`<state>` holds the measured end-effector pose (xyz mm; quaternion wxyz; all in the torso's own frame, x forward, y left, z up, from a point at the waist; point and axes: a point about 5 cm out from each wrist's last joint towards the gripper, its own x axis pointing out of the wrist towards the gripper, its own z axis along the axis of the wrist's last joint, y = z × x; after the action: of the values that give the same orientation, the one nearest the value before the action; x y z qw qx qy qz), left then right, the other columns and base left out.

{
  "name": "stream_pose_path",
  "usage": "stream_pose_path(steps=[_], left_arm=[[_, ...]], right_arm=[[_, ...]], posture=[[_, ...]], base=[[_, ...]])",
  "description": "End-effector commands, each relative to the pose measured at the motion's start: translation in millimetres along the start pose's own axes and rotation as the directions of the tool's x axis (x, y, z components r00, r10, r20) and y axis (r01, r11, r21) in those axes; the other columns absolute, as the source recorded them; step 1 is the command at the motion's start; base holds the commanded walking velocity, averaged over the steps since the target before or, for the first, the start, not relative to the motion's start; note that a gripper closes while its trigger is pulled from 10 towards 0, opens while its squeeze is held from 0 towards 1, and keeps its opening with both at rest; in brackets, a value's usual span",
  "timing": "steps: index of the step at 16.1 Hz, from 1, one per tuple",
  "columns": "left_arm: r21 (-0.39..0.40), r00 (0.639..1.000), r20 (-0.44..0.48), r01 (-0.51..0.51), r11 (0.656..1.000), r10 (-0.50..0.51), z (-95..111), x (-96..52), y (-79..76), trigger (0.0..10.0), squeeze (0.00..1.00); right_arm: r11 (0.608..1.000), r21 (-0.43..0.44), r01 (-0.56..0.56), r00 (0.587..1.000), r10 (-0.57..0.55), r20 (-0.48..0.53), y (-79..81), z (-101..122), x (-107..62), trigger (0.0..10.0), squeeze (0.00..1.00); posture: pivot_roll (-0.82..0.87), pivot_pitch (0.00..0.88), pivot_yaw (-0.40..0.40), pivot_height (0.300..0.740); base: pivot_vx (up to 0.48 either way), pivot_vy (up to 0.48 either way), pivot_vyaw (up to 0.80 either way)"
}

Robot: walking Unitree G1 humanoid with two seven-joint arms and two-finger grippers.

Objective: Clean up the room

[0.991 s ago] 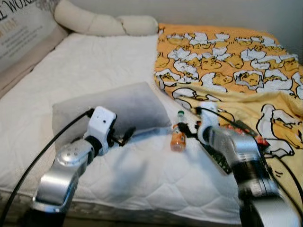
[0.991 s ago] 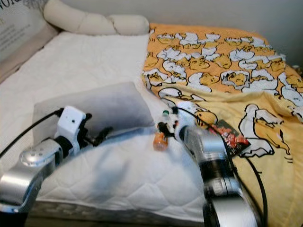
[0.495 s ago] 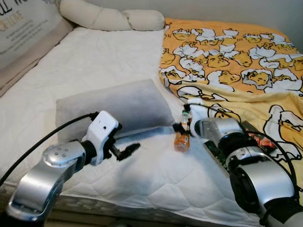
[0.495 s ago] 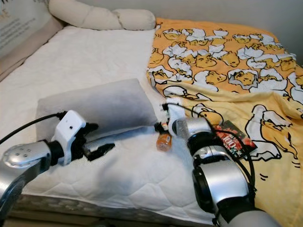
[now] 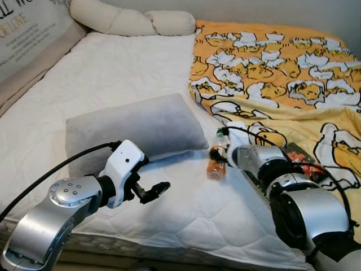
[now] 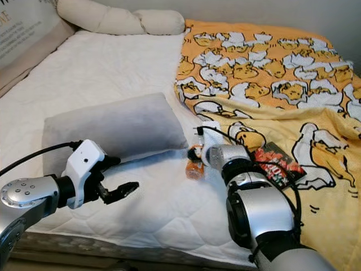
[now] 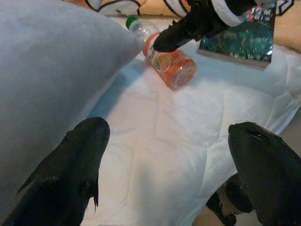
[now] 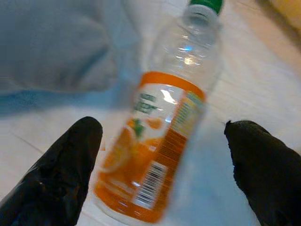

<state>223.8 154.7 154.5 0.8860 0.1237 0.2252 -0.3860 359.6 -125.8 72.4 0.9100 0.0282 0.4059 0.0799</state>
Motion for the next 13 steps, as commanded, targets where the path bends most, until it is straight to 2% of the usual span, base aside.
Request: stream_pose_path(steps=[1,4,6,7,8,10,11,12,13], left_arm=[[0.01,1.0,-0.011,0.006,1.0,-0.006,0.3,-3.7,-2.9,10.0,0.84],[0.014,0.999,-0.033,0.021,1.0,-0.021,0.0,-8.0,-7.8,10.0,0.84],[0.009,0.999,-0.042,0.022,1.0,-0.022,-1.7,-10.9,-11.4,10.0,0.84],[0.006,0.999,-0.046,0.024,1.0,-0.024,-2.3,-12.4,-13.2,10.0,0.84],[0.006,0.998,-0.052,0.026,1.0,-0.025,-3.5,-13.8,-14.7,10.0,0.84],[0.005,0.998,-0.059,0.025,1.0,-0.025,-4.1,-16.1,-16.0,10.0,0.84],[0.003,0.998,-0.063,0.021,1.0,-0.021,-4.3,-17.1,-15.2,10.0,0.84],[0.001,0.998,-0.065,0.019,1.0,-0.019,-4.1,-17.5,-14.6,10.0,0.84],[0.0,0.998,-0.065,0.018,1.0,-0.018,-4.1,-17.5,-14.0,10.0,0.84]], right_arm=[[0.999,0.044,0.001,1.0,0.0,-0.007,0.1,-6.1,2.0,10.0,0.0],[0.998,0.033,0.048,0.999,-0.048,-0.019,2.5,-18.8,6.7,10.0,0.0],[0.998,0.021,0.065,0.998,-0.065,-0.025,2.0,-23.0,7.8,8.7,0.0],[0.998,0.023,0.065,0.998,-0.064,-0.025,2.2,-24.4,8.2,7.4,0.0],[0.998,0.033,0.056,0.998,-0.055,-0.023,2.9,-26.1,8.9,4.7,0.0],[0.998,0.04,0.049,0.999,-0.048,-0.019,3.1,-28.1,9.5,4.2,0.0],[0.997,0.053,0.052,0.999,-0.051,-0.019,1.9,-29.3,9.7,3.1,0.0],[0.996,0.07,0.053,0.998,-0.051,-0.022,1.1,-30.4,9.8,1.6,0.0],[0.996,0.076,0.05,0.999,-0.048,-0.021,1.1,-30.8,9.9,0.9,0.0]], posture=[[0.23,0.069,0.017,0.74],[0.26,0.095,0.018,0.74],[0.27,0.11,0.015,0.74],[0.27,0.115,0.013,0.74],[0.28,0.122,0.011,0.74],[0.28,0.125,0.009,0.74],[0.28,0.125,0.009,0.74],[0.28,0.125,0.009,0.74],[0.28,0.122,0.01,0.74]], base=[[0.0,0.0,0.0],[0.0,0.0,0.0],[0.0,0.0,0.0],[0.0,0.0,0.0],[0.0,0.0,0.0],[0.0,0.0,0.0],[0.0,0.0,0.0],[0.0,0.0,0.0],[0.0,0.0,0.0]])
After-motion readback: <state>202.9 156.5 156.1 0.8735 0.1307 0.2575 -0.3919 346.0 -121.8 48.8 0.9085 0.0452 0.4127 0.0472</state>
